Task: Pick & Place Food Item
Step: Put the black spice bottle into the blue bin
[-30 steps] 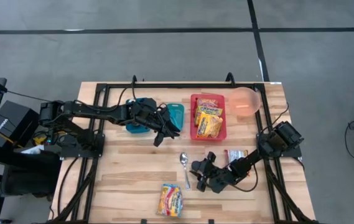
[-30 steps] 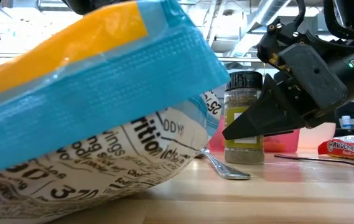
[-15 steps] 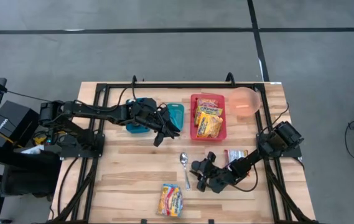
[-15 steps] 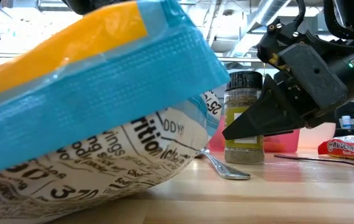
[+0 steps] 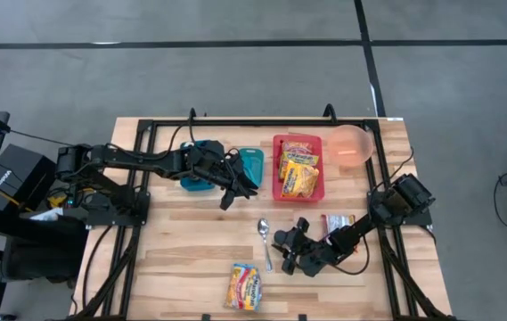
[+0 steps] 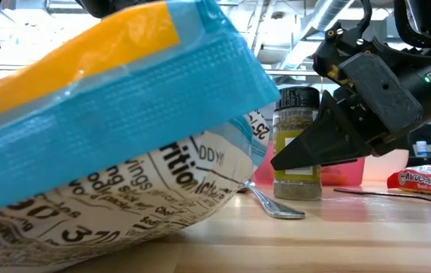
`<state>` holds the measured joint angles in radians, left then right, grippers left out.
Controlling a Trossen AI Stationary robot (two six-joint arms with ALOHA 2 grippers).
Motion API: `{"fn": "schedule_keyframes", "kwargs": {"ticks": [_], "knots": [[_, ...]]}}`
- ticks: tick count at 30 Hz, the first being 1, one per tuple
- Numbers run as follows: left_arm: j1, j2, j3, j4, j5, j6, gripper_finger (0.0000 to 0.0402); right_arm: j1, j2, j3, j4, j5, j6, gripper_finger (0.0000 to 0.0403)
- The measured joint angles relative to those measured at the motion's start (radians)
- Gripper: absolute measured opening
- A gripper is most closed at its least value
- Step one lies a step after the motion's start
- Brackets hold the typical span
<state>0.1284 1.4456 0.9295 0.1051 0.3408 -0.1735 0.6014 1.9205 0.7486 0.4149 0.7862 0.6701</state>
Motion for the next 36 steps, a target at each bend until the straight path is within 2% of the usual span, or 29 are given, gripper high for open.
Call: {"fn": "schedule_keyframes", "kwargs": {"ticks": [8,22,32,36], "knots": [[-0.012,0.000,0.000,0.000,0.000,0.000,0.0092,0.000,-0.014,-0.001,-0.017,0.000,-0.030,0.0167],[-0.027,0.000,0.000,-0.001,0.000,0.011,0.0092,-0.023,-0.234,0.000,-0.173,0.079,-0.147,0.0166],[-0.058,0.000,0.000,0.000,0.000,0.055,0.0092,-0.089,-0.361,0.000,-0.328,0.078,-0.150,0.0166],[-0.078,0.000,0.000,0.000,0.000,0.120,0.0092,-0.130,-0.384,0.000,-0.335,0.017,-0.187,0.0166]]}}
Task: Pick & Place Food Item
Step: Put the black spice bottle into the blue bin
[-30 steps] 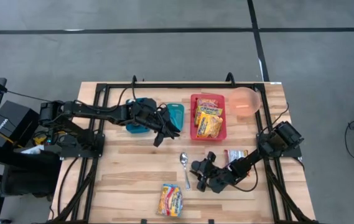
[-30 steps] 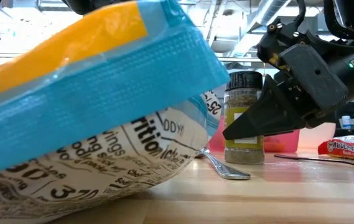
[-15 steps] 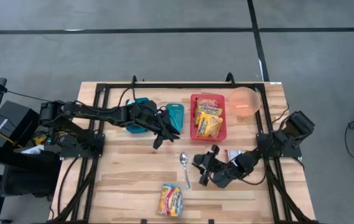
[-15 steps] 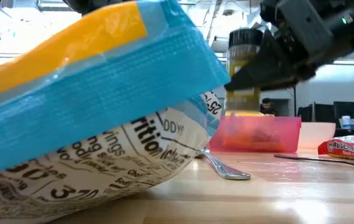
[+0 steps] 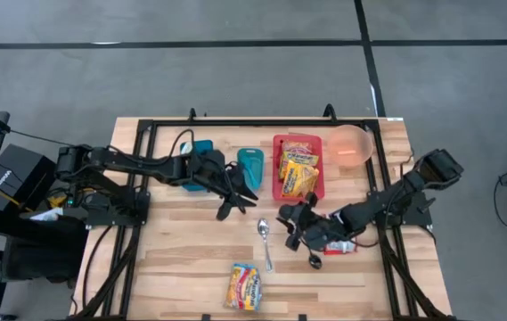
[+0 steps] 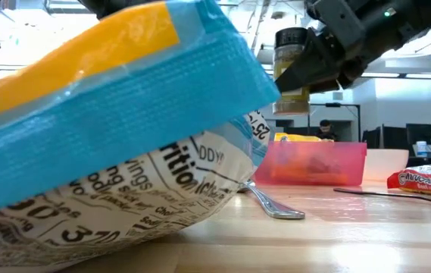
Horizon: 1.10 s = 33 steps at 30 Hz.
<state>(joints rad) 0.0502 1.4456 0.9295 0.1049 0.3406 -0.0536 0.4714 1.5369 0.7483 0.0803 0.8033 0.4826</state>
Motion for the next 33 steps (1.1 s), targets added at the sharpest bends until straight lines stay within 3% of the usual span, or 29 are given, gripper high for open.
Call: {"fn": "schedule_keyframes", "kwargs": {"ticks": [15,25,33], "knots": [[-0.012,0.000,0.000,0.001,0.000,0.047,0.0092,-0.175,0.007,0.002,0.224,-0.470,-0.169,0.0166],[-0.012,0.000,0.000,-0.028,0.000,0.019,0.0102,-0.201,0.007,0.004,0.216,-0.506,-0.169,0.0166],[-0.012,0.000,0.000,-0.041,-0.004,-0.056,0.0187,-0.224,0.007,0.024,0.221,-0.568,-0.160,0.0166]]}}
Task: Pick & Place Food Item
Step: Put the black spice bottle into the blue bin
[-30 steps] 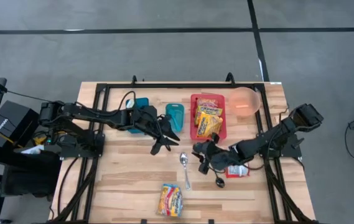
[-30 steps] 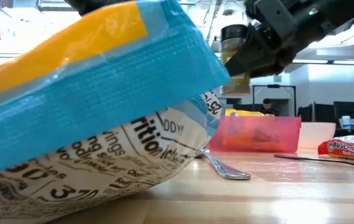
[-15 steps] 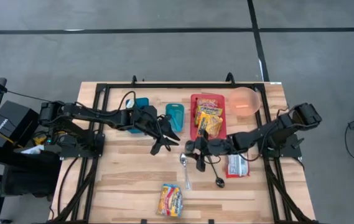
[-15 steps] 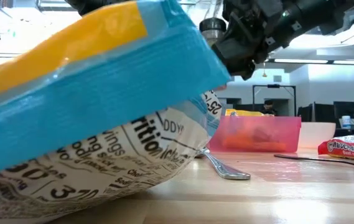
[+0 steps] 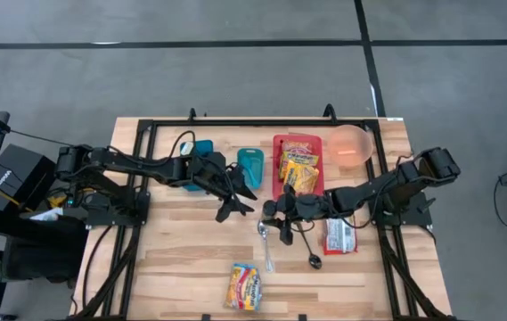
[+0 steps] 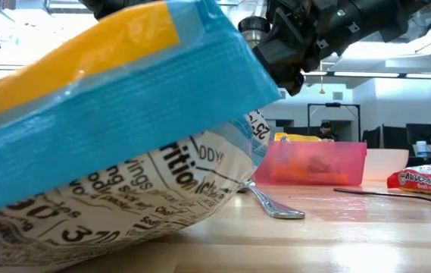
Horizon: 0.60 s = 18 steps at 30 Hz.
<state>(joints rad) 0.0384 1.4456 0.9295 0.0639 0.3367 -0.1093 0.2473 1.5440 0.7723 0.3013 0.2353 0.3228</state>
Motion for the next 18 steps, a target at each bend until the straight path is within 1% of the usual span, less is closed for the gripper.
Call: {"fn": "schedule_keyframes", "kwargs": {"ticks": [5,12,14,16,18], "knots": [[0.000,0.000,0.000,0.005,-0.001,0.000,0.0222,-0.008,0.000,0.011,0.000,-0.026,0.018,0.0166],[0.000,0.000,0.000,0.005,-0.007,-0.005,0.0240,-0.005,0.000,0.011,0.003,-0.031,0.035,0.0166],[0.000,0.008,0.000,0.006,-0.025,-0.029,0.0247,-0.006,0.000,0.011,0.017,-0.052,0.037,0.0166],[0.000,0.011,0.000,-0.002,-0.035,-0.042,0.0258,-0.010,0.021,0.018,0.053,-0.079,0.037,0.0166],[0.000,0.011,0.000,0.006,-0.035,-0.054,0.0271,-0.015,0.050,0.031,0.049,-0.088,0.037,0.0166]]}}
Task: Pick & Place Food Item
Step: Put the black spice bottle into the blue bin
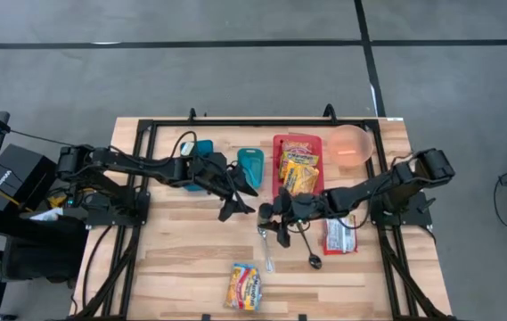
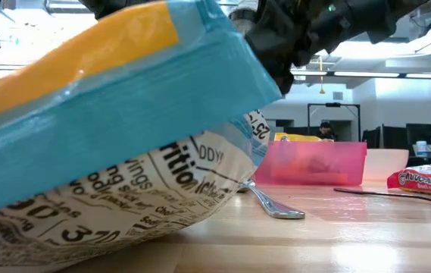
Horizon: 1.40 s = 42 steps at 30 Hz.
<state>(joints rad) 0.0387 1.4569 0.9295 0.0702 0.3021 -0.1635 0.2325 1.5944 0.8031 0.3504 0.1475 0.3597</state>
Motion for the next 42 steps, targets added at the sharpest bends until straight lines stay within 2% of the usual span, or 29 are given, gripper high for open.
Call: {"fn": "schedule_keyframes", "kwargs": {"ticks": [7,11,22,29,42], "knots": [[-0.019,0.000,-0.006,-0.030,0.000,-0.006,0.0310,-0.005,0.130,0.073,-0.009,-0.023,-0.024,0.0166],[-0.025,0.009,-0.008,-0.087,0.001,-0.040,0.0322,-0.004,0.128,0.082,-0.002,-0.027,-0.027,0.0166],[-0.044,0.009,-0.008,-0.061,0.001,-0.054,0.0355,-0.011,0.118,0.081,0.050,-0.055,-0.018,0.0166],[-0.060,0.009,-0.008,0.000,0.001,-0.053,0.0365,-0.033,0.120,0.081,0.101,-0.120,0.000,0.0166],[-0.060,0.068,-0.008,0.064,0.001,-0.054,0.0365,-0.035,0.128,0.080,0.134,-0.122,-0.009,0.0166]]}}
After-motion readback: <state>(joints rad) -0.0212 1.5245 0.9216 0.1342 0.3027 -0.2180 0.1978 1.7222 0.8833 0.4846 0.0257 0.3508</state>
